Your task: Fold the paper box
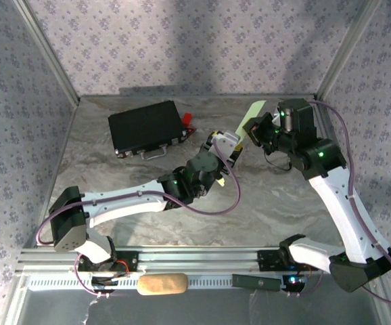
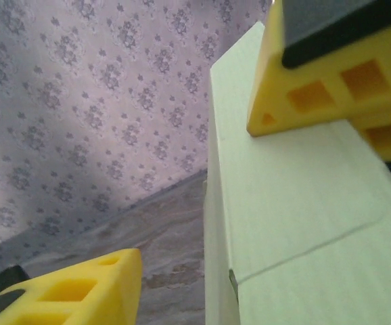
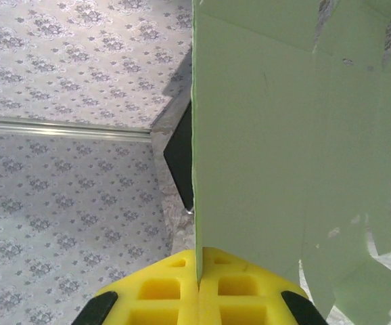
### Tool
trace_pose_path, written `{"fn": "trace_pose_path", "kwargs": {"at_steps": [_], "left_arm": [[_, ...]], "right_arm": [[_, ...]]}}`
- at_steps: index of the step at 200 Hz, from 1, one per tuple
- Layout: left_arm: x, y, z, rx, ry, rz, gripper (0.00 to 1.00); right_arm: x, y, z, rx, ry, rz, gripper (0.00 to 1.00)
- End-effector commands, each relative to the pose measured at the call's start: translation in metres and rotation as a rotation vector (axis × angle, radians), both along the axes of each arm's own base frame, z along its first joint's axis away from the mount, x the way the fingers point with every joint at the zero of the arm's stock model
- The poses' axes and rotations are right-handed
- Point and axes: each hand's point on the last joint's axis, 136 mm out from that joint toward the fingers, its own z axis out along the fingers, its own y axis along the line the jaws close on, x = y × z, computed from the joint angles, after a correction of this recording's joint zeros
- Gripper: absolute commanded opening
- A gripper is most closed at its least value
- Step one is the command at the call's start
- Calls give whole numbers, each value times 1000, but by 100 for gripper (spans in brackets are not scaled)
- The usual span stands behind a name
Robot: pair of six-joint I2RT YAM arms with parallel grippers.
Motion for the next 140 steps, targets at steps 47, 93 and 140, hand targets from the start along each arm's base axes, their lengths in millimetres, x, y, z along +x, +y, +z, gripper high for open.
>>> {"fn": "trace_pose_path", "kwargs": {"at_steps": [47,93,140], "left_arm": [[10,21,14,-75,56,34,0],[24,92,48,-428,234,-10,0],[31,163,77,-726,436,-65,0]], "right_arm": [[2,12,18,34,-16,56,1],[-16,-29,20,1,-71,45,63],[-7,-18,-44,146,-197,174,69]]}}
